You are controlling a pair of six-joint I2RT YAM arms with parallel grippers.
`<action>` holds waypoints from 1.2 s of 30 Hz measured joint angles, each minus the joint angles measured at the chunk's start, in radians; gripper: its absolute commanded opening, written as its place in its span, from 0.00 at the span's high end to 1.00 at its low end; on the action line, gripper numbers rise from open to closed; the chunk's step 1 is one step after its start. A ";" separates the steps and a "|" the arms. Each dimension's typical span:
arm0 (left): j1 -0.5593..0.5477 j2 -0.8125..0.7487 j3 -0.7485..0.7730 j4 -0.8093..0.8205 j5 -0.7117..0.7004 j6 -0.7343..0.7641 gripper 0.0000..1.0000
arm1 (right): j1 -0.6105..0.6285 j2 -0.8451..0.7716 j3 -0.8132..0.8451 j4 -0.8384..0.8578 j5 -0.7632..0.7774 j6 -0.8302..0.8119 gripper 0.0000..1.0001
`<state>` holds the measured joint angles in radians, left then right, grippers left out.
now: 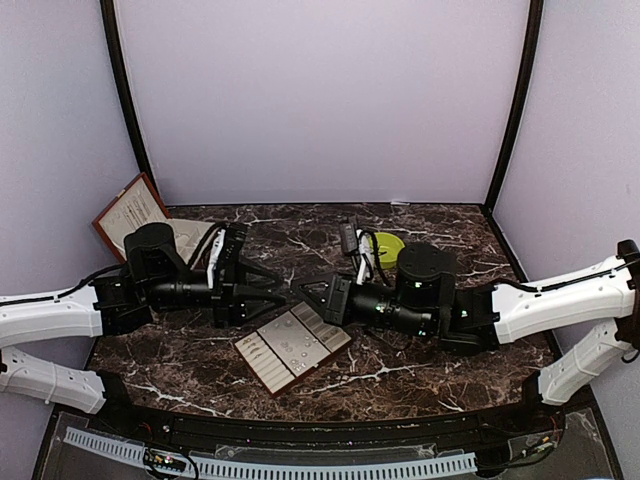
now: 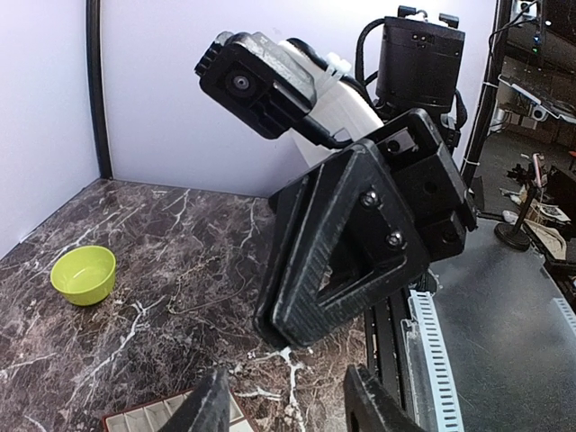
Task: Organize the mixed jewelry
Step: Pass from the left arm to the right, then place the earring at the center of the board.
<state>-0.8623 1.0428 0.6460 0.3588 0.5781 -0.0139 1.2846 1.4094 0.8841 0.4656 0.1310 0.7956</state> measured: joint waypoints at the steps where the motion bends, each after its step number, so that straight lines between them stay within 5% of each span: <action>1: 0.000 0.000 0.000 -0.005 -0.002 0.005 0.55 | 0.000 0.000 0.000 0.000 -0.001 0.003 0.93; 12: -0.018 0.019 0.006 -0.062 -0.066 0.035 0.51 | -0.010 0.021 0.020 -0.042 0.021 0.008 0.93; 26: -0.018 0.095 0.036 -0.099 -0.101 0.032 0.49 | -0.116 0.006 -0.288 -0.244 0.088 0.064 0.95; 36: -0.018 0.131 0.036 -0.103 -0.100 0.033 0.49 | -0.099 0.151 -0.284 -0.277 0.072 0.073 0.93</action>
<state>-0.8799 1.1740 0.6819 0.2562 0.4782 0.0193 1.1854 1.5604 0.5999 0.1890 0.2028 0.8688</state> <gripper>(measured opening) 0.508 0.062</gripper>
